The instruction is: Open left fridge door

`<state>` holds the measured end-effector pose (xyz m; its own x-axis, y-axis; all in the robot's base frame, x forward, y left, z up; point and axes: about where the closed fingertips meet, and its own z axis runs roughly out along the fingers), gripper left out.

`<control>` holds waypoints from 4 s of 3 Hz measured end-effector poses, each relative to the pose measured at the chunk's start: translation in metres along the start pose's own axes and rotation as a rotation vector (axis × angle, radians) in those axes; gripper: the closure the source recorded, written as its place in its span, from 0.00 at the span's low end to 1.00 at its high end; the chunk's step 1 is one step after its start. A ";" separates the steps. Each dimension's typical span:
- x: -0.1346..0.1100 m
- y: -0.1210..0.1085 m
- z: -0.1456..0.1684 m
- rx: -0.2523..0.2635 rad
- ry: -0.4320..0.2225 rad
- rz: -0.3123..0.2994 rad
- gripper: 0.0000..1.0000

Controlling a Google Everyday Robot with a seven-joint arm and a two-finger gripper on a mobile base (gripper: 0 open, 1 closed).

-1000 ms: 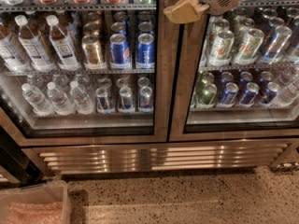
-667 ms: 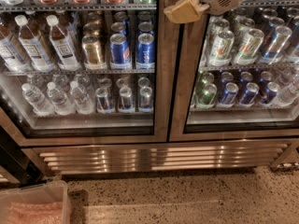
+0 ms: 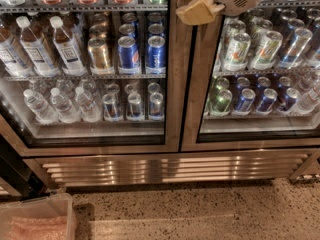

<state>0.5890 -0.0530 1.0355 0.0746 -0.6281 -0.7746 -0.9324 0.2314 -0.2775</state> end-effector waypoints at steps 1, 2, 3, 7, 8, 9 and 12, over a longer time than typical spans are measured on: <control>0.001 -0.001 -0.002 0.000 -0.002 0.014 1.00; 0.001 -0.001 -0.002 0.000 -0.002 0.014 1.00; 0.003 0.014 -0.008 0.043 -0.020 0.010 1.00; -0.010 0.059 -0.026 0.176 -0.082 0.001 1.00; -0.019 0.072 -0.031 0.145 -0.086 -0.016 1.00; -0.023 0.090 -0.035 0.116 -0.088 -0.030 1.00; -0.023 0.093 -0.036 0.116 -0.088 -0.030 0.82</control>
Offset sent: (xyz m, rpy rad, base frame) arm -0.2381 -0.1057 0.0128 0.2123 0.3694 -0.1161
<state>0.4876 -0.0436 1.0480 0.1374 -0.5697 -0.8103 -0.8826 0.3008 -0.3612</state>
